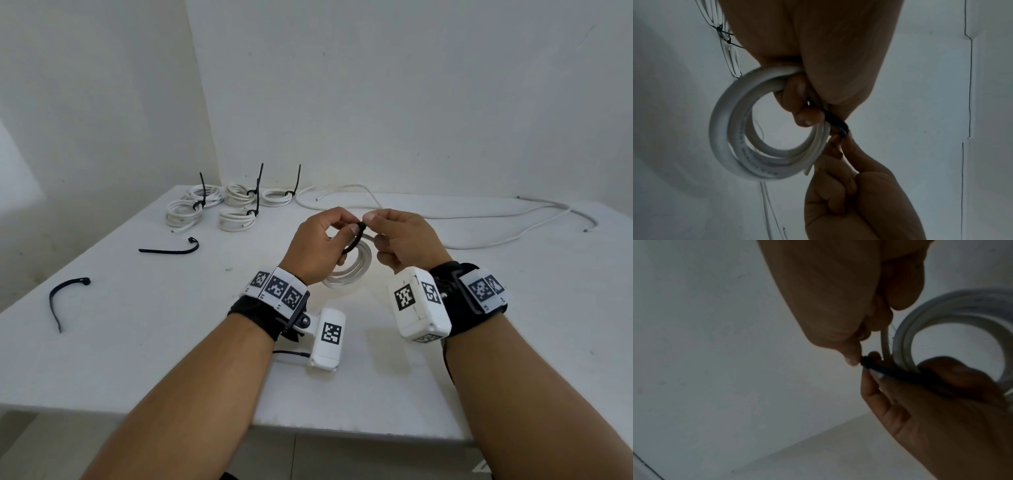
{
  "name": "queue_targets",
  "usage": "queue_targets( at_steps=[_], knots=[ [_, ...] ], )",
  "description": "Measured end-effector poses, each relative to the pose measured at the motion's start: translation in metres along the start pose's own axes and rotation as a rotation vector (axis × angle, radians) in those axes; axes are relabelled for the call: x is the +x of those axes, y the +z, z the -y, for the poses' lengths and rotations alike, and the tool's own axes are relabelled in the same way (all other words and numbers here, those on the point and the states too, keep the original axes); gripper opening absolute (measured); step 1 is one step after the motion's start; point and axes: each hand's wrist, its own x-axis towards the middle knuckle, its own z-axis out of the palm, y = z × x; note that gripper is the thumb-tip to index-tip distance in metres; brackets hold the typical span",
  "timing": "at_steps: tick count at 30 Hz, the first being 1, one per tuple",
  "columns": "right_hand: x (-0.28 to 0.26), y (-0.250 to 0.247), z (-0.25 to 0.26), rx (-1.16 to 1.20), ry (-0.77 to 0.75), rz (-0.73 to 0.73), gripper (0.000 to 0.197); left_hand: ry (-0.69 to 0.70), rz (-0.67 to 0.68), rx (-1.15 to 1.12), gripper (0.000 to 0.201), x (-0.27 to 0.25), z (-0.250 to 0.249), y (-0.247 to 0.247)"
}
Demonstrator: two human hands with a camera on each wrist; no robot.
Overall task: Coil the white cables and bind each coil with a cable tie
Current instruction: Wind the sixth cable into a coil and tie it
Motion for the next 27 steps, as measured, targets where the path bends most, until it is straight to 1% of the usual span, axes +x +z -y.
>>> queue_targets(
  at_steps=[2,4,6,8,9,11,13,14,16,18,19,21,23,27],
  knots=[
    [0.004,-0.005,0.0,0.049,0.012,-0.09,0.011,0.007,0.047,-0.006,0.013,-0.001,-0.002,0.001],
    [0.006,-0.012,0.001,0.067,0.02,-0.174,0.01,-0.002,0.114,-0.063,0.019,-0.003,-0.005,0.003],
    [0.008,-0.017,0.0,0.071,0.024,-0.213,0.01,-0.012,0.173,-0.083,0.017,-0.006,-0.01,0.004],
    [0.008,-0.016,-0.001,0.071,0.004,-0.228,0.009,-0.017,0.196,-0.059,0.011,-0.008,-0.012,0.005],
    [0.008,-0.013,-0.001,0.061,-0.005,-0.236,0.011,-0.031,0.203,-0.077,0.012,-0.008,-0.011,0.006],
    [0.008,-0.009,-0.003,0.059,0.007,-0.214,0.018,-0.073,0.192,-0.154,0.016,-0.008,-0.01,0.008],
    [0.009,-0.008,-0.005,0.053,0.07,-0.111,0.029,-0.104,0.15,-0.222,0.015,-0.008,-0.008,0.008],
    [0.009,-0.008,-0.006,-0.001,0.09,-0.053,0.032,-0.122,0.126,-0.254,0.013,-0.007,-0.007,0.008],
    [0.008,-0.009,-0.007,-0.164,0.053,0.029,0.031,-0.156,0.103,-0.288,0.013,-0.007,-0.007,0.006],
    [0.005,-0.009,-0.006,-0.184,0.009,0.057,0.032,-0.182,0.124,-0.283,0.011,-0.007,-0.005,0.007],
    [0.003,-0.008,-0.004,-0.164,0.003,0.065,0.032,-0.195,0.139,-0.276,0.009,-0.007,-0.004,0.007],
    [-0.001,-0.007,-0.003,-0.216,-0.04,0.061,0.029,-0.21,0.166,-0.268,0.006,-0.008,-0.004,0.008],
    [0.0,-0.005,-0.004,-0.247,-0.104,0.004,0.026,-0.188,0.187,-0.266,0.007,-0.008,-0.007,0.009],
    [0.001,-0.003,-0.001,-0.133,-0.104,-0.076,0.027,-0.127,0.221,-0.287,0.013,-0.009,-0.013,0.007]
  ],
)
